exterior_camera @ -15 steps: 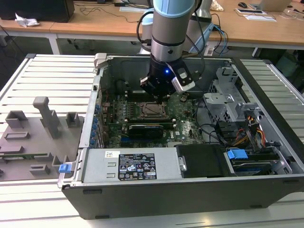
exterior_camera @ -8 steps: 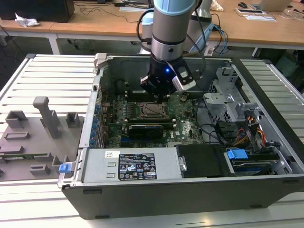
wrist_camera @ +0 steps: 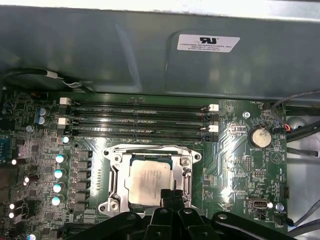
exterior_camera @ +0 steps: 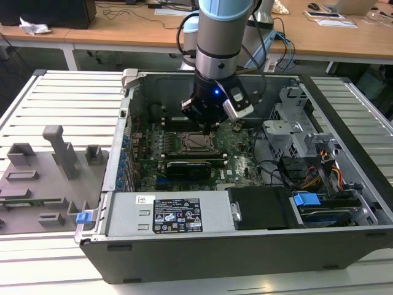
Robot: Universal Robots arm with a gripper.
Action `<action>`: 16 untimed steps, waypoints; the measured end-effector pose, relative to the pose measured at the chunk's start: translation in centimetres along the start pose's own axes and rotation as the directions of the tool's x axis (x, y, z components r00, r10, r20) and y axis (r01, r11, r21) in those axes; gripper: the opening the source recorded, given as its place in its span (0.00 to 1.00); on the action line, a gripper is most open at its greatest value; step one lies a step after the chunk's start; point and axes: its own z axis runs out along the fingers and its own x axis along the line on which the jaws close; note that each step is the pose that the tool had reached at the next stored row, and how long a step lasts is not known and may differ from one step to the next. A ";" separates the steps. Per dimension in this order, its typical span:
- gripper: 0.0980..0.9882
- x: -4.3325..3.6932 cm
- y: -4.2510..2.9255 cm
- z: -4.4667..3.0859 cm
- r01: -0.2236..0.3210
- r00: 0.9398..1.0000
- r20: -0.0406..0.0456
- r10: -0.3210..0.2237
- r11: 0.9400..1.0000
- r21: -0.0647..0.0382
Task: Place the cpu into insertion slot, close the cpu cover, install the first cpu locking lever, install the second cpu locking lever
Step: 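Install the second cpu locking lever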
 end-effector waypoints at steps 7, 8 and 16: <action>0.00 0.01 -0.16 -0.01 0.000 1.000 0.000 0.000 1.000 0.000; 0.00 0.01 -0.19 -0.02 0.000 1.000 0.000 0.000 1.000 0.000; 0.00 0.01 -0.39 -0.04 0.000 1.000 0.000 0.000 1.000 0.000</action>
